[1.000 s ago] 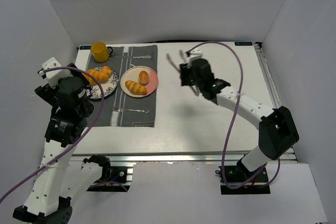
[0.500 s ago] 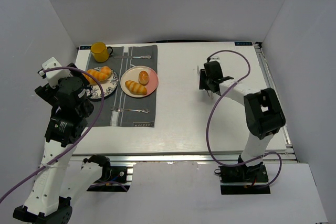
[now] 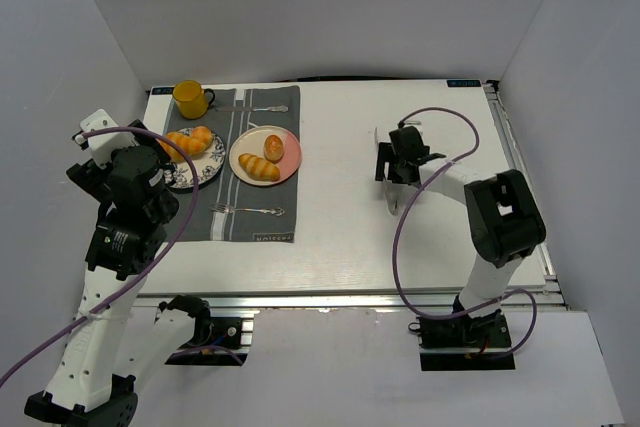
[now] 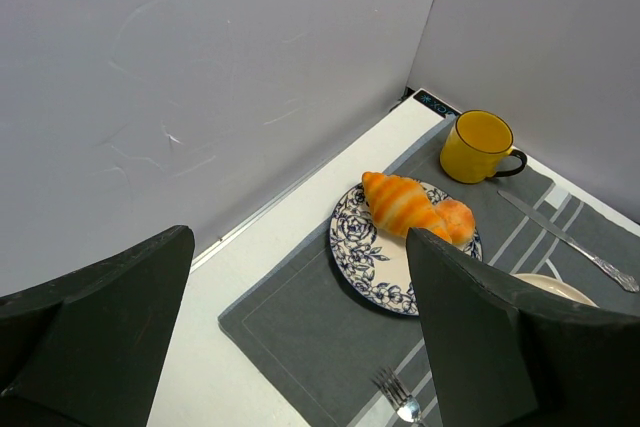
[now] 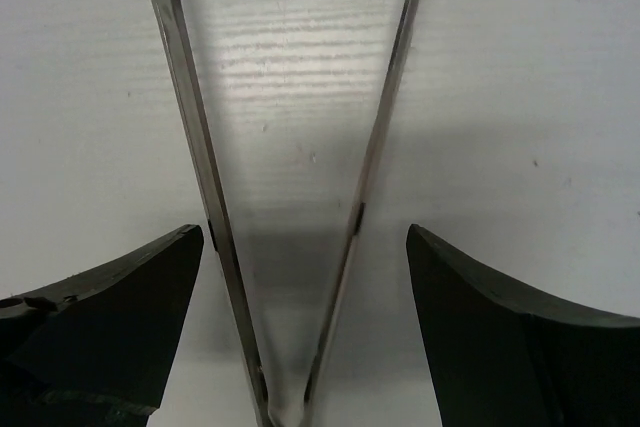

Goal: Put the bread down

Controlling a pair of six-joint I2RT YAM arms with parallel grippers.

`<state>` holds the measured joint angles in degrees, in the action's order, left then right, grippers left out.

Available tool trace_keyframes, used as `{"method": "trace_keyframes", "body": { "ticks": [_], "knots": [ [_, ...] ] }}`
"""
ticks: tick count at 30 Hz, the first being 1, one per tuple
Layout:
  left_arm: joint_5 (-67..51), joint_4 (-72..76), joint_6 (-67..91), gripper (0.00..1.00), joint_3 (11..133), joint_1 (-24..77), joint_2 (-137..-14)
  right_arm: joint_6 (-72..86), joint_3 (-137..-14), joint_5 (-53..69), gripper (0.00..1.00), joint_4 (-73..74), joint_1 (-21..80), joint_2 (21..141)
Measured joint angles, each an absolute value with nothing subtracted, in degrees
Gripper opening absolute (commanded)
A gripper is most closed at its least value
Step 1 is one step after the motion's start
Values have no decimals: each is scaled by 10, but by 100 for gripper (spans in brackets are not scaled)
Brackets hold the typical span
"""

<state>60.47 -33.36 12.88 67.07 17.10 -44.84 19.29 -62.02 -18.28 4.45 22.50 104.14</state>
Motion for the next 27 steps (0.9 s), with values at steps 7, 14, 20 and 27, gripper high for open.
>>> {"method": "trace_keyframes", "body": {
  "ticks": [7, 14, 20, 27],
  "knots": [
    [604, -334, 129, 98, 671, 171, -450, 179, -535, -201, 89, 62, 224, 819],
    [603, -334, 129, 98, 671, 171, -453, 173, -523, -283, 89, 116, 205, 573],
    [597, -334, 131, 98, 671, 171, -459, 179, -483, -331, 89, 188, 198, 472],
    [594, -334, 132, 98, 671, 171, -458, 212, -434, -440, 89, 199, 198, 361]
  ]
}}
